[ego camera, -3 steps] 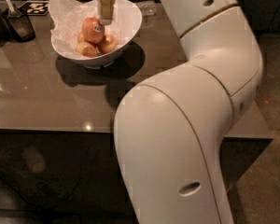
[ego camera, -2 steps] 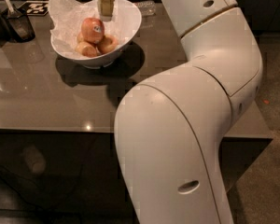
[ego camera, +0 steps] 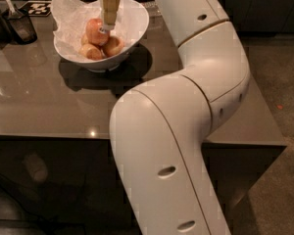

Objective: Pick apple from white bowl

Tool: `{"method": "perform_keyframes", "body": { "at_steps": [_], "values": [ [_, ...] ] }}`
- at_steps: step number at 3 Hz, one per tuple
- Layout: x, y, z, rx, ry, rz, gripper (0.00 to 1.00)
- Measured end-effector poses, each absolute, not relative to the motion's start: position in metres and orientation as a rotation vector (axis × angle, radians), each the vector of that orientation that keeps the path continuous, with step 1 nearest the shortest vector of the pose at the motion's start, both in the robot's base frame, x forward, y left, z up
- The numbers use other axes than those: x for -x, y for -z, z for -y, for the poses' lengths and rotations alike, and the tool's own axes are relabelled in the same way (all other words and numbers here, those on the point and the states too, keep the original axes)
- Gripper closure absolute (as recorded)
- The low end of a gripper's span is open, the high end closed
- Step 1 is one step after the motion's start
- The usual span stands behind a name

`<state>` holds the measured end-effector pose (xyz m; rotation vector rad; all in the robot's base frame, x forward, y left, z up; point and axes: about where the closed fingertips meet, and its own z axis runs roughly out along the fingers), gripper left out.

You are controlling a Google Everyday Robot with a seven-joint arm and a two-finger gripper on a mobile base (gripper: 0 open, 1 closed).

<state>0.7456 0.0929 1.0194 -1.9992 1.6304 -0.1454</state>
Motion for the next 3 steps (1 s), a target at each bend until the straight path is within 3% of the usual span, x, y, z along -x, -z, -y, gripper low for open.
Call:
{"method": "perform_keyframes", "body": {
  "at_steps": [3],
  "values": [
    [-0.769,-0.963,-0.104,2.022,0.069,-1.693,0.0]
  ]
}}
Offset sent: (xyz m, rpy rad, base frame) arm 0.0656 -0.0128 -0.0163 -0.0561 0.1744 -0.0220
